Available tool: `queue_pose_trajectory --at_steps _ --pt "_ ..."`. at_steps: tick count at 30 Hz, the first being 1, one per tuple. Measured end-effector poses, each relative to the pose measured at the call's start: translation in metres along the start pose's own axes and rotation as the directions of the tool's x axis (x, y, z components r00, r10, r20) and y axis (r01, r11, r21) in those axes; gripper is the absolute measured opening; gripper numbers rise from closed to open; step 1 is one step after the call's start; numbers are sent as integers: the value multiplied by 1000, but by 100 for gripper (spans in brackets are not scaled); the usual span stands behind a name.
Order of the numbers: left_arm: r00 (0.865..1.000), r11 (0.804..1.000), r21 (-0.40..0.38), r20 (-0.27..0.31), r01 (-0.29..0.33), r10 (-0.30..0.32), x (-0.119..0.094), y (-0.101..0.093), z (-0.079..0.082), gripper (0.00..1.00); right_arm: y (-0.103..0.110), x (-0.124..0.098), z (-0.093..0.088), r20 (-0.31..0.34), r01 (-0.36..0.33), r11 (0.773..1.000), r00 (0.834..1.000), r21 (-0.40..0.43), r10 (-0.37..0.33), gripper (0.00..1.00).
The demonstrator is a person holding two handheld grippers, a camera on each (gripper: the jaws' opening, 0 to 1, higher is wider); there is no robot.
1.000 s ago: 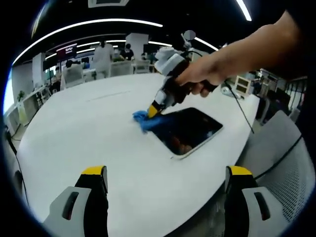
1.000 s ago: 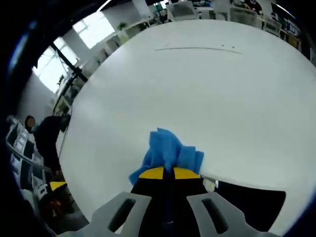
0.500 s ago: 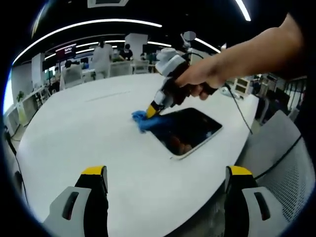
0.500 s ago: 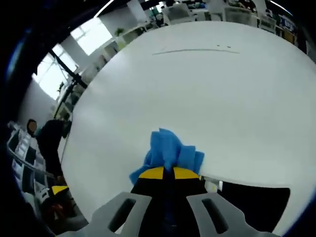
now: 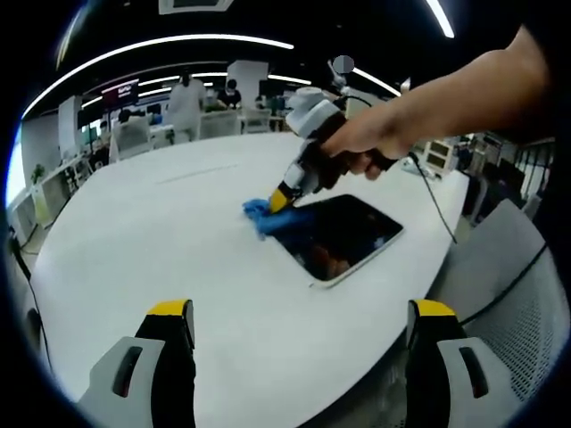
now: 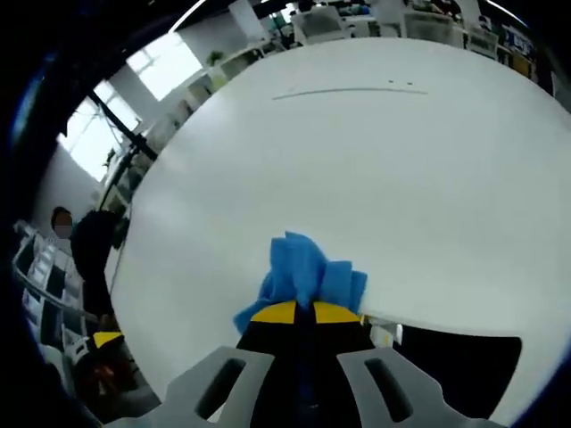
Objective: Wipe the mirror surface with the cleaning cloth until all visible marks leave the cleaned area.
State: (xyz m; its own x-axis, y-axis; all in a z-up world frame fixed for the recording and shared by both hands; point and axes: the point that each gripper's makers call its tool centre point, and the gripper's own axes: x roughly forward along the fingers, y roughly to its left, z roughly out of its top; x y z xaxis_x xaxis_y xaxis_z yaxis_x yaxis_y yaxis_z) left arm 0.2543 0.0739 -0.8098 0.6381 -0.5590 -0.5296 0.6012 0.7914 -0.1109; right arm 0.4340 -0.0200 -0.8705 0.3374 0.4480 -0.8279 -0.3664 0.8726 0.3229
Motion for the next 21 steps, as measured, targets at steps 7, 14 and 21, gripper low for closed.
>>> queue_pose_trajectory --at_steps 7,14,21 --pt "1000 1000 -2 1 -7 7 0 1 0 99 -4 0 0 -6 1 1000 1000 1 -1 0" --pt "1000 1000 -1 3 -12 12 0 2 0 99 -10 -7 -4 -7 -4 1000 1000 30 4 0" --pt "1000 1000 -6 4 -19 19 0 3 1 99 -18 -13 -6 -6 3 999 1000 38 -3 0"
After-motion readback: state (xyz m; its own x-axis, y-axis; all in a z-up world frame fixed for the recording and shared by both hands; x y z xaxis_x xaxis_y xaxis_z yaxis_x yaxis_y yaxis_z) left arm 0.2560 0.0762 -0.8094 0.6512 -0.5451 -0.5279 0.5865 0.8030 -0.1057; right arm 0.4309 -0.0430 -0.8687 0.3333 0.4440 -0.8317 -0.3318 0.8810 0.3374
